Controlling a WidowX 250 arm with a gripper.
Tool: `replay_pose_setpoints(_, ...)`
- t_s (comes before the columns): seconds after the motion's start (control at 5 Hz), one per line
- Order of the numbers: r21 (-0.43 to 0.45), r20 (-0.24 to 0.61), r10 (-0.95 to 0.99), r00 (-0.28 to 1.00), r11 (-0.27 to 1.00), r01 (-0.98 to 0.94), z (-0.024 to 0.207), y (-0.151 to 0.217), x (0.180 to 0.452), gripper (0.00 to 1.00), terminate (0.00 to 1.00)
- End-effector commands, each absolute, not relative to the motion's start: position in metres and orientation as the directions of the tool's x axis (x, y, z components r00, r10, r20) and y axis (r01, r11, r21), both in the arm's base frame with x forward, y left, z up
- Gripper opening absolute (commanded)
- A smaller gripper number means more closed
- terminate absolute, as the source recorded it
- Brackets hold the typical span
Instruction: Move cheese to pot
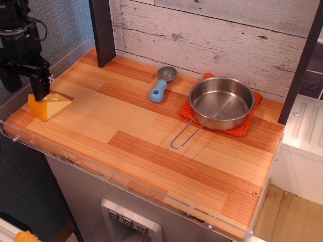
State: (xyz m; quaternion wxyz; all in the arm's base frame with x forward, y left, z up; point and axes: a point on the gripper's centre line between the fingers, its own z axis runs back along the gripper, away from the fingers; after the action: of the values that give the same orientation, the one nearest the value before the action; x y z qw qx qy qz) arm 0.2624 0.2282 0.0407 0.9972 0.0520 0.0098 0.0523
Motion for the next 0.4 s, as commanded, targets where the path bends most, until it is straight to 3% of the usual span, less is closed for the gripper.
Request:
replay_pose_setpoints(0.0,0.09,-0.016,0.074,0.997,0.993,-0.073,0.037,0.226,0.261,1.0,0.0)
replay_pose_setpoints(0.2,0.103,0.017,0.07,0.997,0.992,-0.072,0.051,0.222,0.263,1.0,0.0)
